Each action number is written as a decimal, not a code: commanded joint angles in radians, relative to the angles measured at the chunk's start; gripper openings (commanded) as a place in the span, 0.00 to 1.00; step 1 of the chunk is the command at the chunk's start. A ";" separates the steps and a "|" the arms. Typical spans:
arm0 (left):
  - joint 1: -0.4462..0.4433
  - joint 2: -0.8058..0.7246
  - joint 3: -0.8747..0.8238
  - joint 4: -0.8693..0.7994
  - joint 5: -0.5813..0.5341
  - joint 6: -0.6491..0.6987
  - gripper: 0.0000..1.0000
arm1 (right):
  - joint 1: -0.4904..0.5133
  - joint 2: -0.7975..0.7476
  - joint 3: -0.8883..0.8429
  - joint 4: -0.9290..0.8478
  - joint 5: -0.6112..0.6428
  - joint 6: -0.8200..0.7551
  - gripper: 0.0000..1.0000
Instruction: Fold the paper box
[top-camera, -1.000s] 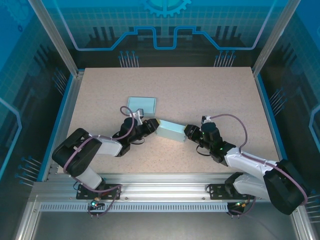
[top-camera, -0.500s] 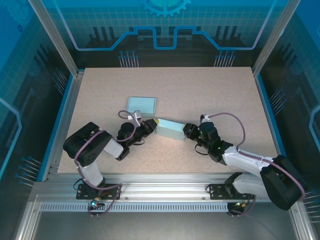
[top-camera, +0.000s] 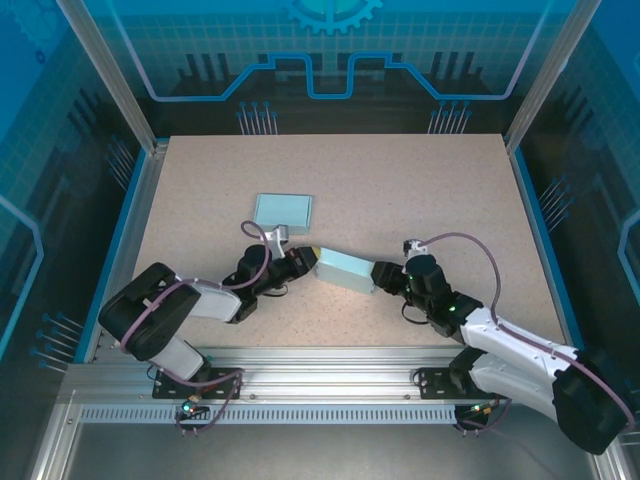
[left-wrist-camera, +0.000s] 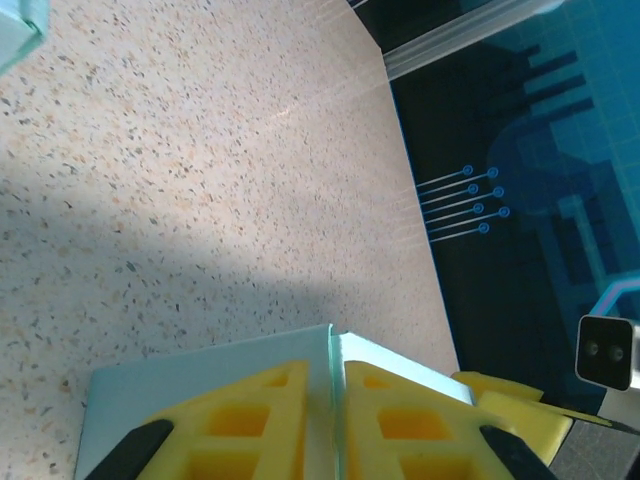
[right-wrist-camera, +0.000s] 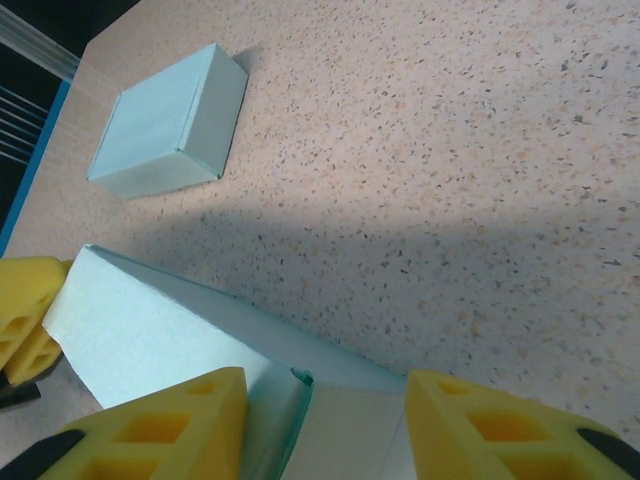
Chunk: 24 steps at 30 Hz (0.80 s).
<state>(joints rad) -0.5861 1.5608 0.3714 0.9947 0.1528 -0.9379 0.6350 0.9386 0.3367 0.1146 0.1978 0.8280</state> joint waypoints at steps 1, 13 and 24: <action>-0.033 0.028 -0.047 -0.219 0.000 0.055 0.17 | 0.018 -0.014 -0.053 -0.187 -0.028 -0.069 0.51; -0.051 0.029 -0.040 -0.219 -0.022 0.048 0.17 | 0.012 -0.029 0.028 -0.242 -0.135 -0.008 0.64; -0.052 0.008 -0.067 -0.245 -0.068 0.051 0.16 | 0.013 -0.019 0.057 -0.266 -0.202 -0.034 0.72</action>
<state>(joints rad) -0.6205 1.5410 0.3676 0.9710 0.0982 -0.9138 0.6350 0.9001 0.3874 -0.0772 0.0528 0.8188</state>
